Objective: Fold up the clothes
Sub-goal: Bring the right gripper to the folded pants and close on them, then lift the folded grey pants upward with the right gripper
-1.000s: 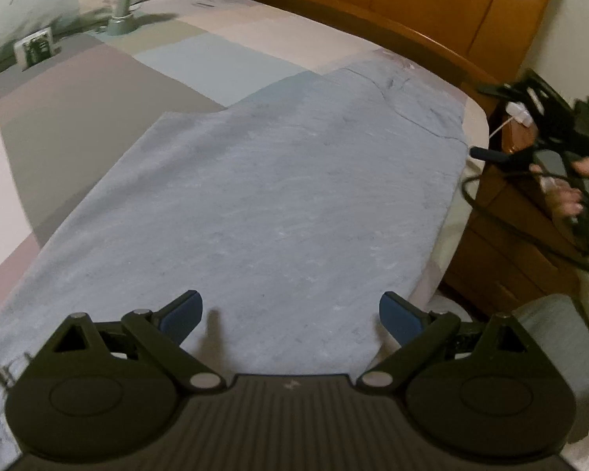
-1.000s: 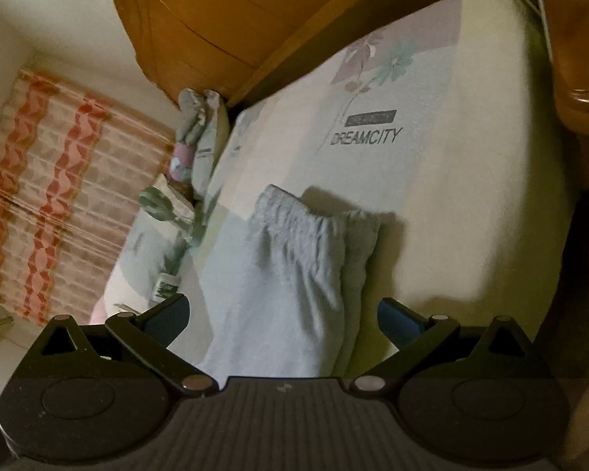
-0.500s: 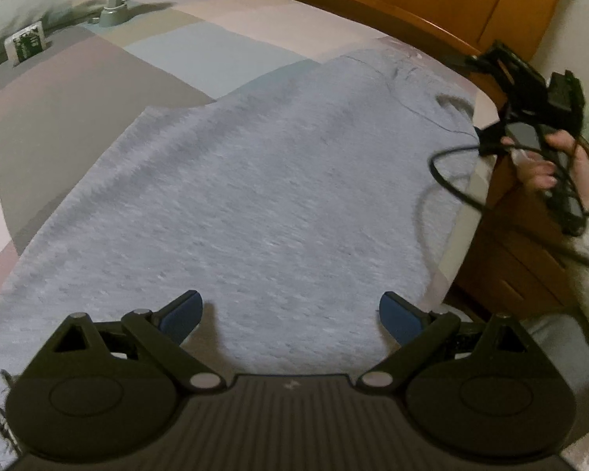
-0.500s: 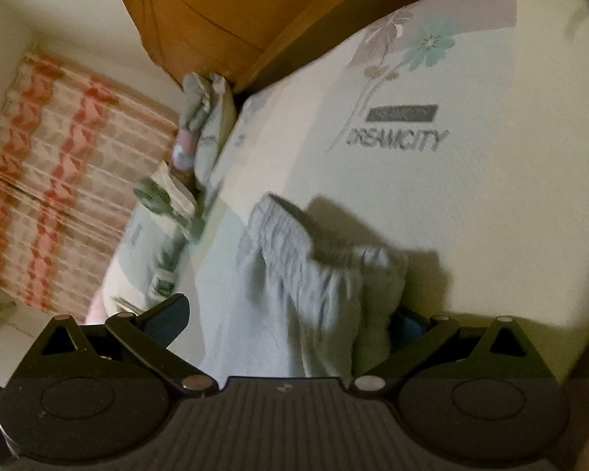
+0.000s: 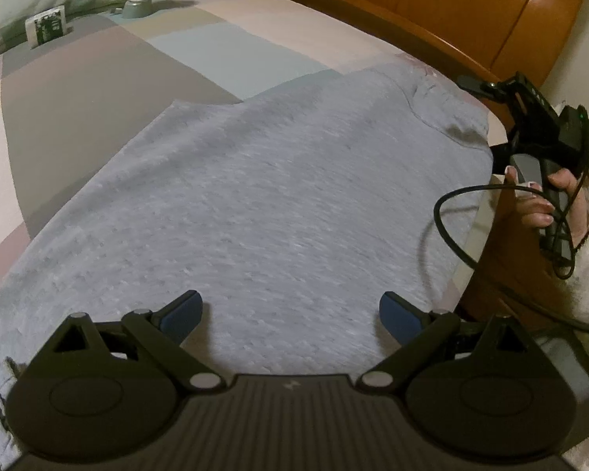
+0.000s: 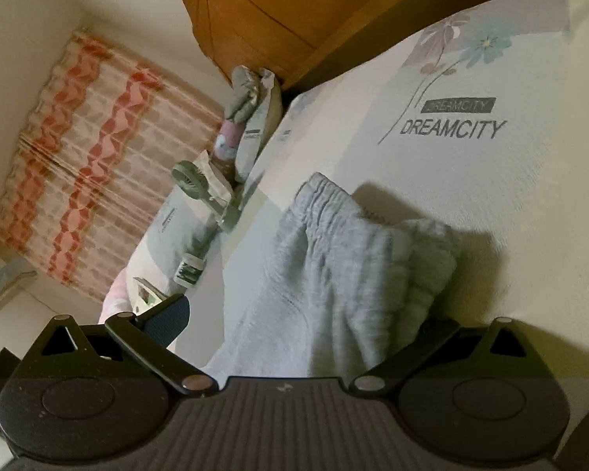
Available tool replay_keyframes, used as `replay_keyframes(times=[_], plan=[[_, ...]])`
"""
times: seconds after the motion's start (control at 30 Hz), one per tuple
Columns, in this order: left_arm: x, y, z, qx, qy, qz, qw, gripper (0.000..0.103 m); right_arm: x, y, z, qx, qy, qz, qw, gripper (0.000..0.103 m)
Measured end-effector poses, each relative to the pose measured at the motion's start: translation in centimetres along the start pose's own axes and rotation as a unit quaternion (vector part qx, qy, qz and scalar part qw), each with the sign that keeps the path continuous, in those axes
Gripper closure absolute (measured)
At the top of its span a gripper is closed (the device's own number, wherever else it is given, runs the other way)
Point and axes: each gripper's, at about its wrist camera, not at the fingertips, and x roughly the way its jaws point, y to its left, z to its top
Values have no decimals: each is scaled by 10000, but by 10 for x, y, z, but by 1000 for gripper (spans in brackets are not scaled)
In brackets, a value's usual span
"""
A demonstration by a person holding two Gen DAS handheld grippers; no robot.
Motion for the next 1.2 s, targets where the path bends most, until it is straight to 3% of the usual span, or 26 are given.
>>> replay_keyframes(times=[0.27, 0.33, 0.37, 0.4, 0.43, 0.47, 0.5, 0.63, 0.7, 1.03, 1.2], plan=[[2, 11, -2, -239, -1, 24, 9997, 6, -6, -15, -7, 335, -78, 32, 9994, 0], [1, 11, -2, -239, -14, 11, 9997, 6, -8, -22, -6, 443, -117, 1, 9990, 6], [1, 11, -2, -239, -20, 5, 9997, 6, -9, -26, -5, 497, -136, -14, 9987, 20], [1, 12, -3, -254, -28, 17, 9997, 6, -10, -29, -5, 550, -156, -30, 9984, 43], [1, 12, -4, -274, -27, 6, 9996, 6, -11, -32, -4, 604, -176, -45, 9980, 57], [1, 12, -5, -294, -25, -5, 9996, 6, -11, -36, -4, 658, -195, -60, 9976, 84], [1, 12, -6, -314, -23, -17, 9995, 6, -12, -39, -3, 711, -215, -76, 9972, 85], [0, 10, -8, -249, -12, -56, 9997, 6, -11, -40, -3, 718, -292, -100, 9969, 77], [1, 10, -7, -241, -14, -61, 9997, 6, -9, -36, -3, 639, -330, -97, 9974, 64], [6, 5, -6, -240, 26, -51, 9997, 6, -10, -34, -4, 621, -485, 293, 9965, 63], [7, 6, -6, -287, 15, -20, 9996, 6, -11, -31, -2, 729, -501, 502, 9948, 28]])
